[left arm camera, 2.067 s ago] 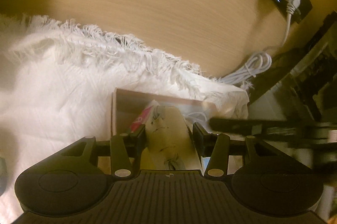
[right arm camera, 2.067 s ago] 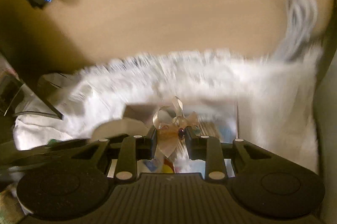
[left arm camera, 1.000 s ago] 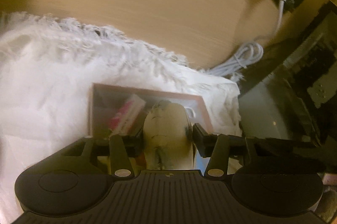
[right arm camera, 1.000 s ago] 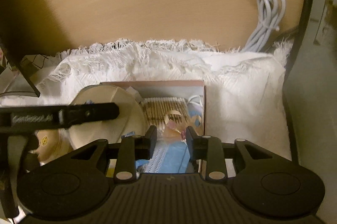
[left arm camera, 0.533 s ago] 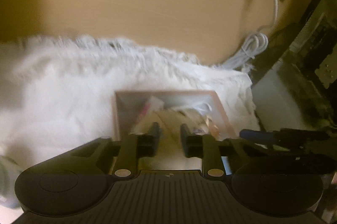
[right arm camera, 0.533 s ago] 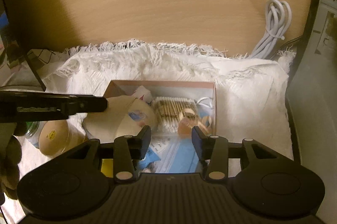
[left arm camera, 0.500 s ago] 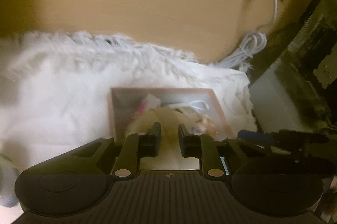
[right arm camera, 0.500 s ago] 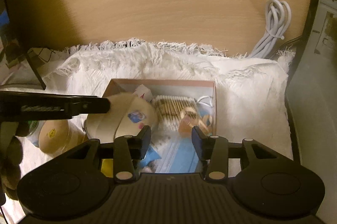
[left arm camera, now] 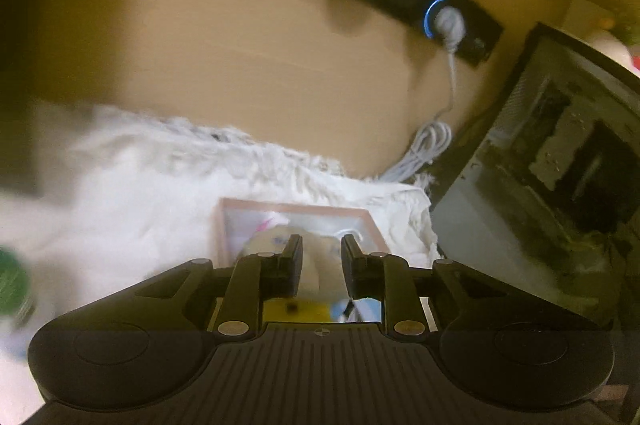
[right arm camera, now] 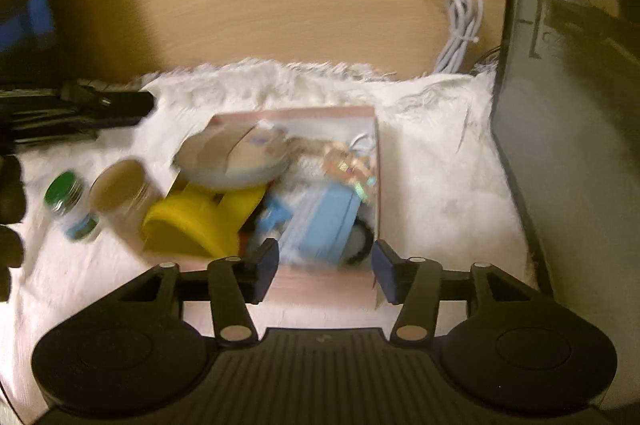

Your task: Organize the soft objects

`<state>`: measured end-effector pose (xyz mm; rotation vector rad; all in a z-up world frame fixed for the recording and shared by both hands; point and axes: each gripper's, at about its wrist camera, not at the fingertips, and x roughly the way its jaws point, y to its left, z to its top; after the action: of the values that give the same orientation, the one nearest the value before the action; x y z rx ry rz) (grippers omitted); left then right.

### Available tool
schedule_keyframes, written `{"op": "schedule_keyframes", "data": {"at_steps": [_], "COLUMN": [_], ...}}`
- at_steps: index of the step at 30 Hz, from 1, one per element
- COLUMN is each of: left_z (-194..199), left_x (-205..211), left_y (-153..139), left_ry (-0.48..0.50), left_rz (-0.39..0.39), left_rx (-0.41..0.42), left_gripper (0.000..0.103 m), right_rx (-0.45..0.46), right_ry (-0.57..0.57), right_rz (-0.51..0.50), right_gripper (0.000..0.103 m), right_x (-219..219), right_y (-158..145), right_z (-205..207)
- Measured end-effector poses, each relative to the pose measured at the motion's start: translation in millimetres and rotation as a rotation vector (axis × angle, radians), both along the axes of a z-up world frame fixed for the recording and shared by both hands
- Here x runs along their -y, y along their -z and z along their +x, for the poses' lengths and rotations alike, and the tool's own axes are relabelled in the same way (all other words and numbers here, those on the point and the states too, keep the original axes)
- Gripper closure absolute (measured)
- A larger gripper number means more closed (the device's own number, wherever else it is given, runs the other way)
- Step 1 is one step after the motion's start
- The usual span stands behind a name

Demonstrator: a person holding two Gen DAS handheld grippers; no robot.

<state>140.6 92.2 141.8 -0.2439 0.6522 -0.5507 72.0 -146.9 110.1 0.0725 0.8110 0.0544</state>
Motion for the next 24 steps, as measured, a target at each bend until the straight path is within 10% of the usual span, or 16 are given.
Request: {"op": "schedule_keyframes", "data": {"at_steps": [8,18,24], "left_z": [-118,-138,-140], "left_x": [23,75,93], "left_y": [83,138,141], "left_ry": [-0.232,-0.343,-0.392], "left_rz": [0.204,0.330,0.373], "left_rx": [-0.013,-0.016,0.001], "left_gripper": [0.079,0.061,0.054], "right_rx": [-0.059,-0.004,0.027], "right_ry": [-0.138,-0.132,-0.114], "right_rz": [-0.052,-0.135,-0.137], "right_gripper": [0.032,0.001,0.000], "right_x": [-4,4,12], "right_y": [59,100,102], "right_z": [-36,-41,-34]}}
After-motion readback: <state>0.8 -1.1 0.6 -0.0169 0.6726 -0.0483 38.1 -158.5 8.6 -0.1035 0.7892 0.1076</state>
